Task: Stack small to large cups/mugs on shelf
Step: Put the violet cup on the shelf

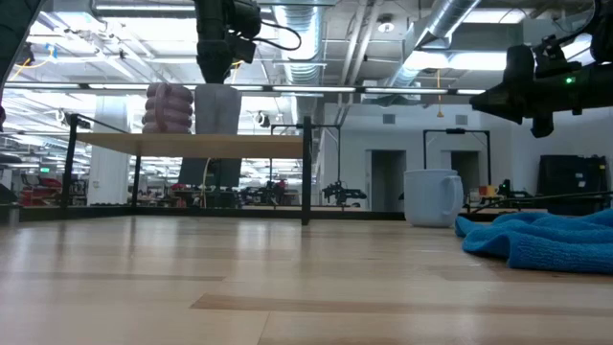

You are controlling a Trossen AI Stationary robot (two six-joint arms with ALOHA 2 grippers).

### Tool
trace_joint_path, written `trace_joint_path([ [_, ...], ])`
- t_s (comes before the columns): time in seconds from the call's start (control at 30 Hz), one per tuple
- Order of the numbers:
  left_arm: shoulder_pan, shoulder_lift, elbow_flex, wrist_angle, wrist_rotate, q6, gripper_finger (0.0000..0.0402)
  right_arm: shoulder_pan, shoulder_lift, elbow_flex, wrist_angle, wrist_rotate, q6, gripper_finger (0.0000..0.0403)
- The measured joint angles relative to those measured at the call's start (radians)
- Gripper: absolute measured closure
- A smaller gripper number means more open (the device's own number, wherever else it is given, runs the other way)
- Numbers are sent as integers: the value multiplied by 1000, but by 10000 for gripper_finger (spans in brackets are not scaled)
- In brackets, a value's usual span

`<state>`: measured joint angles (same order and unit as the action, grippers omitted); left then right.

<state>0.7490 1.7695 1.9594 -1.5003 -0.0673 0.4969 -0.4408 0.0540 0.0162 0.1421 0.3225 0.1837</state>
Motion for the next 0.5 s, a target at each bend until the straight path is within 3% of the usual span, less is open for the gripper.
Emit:
trace_joint_path([
  [0.5,-14,0,0,78,56,43,311,0,0,0,-2,0,0,310],
])
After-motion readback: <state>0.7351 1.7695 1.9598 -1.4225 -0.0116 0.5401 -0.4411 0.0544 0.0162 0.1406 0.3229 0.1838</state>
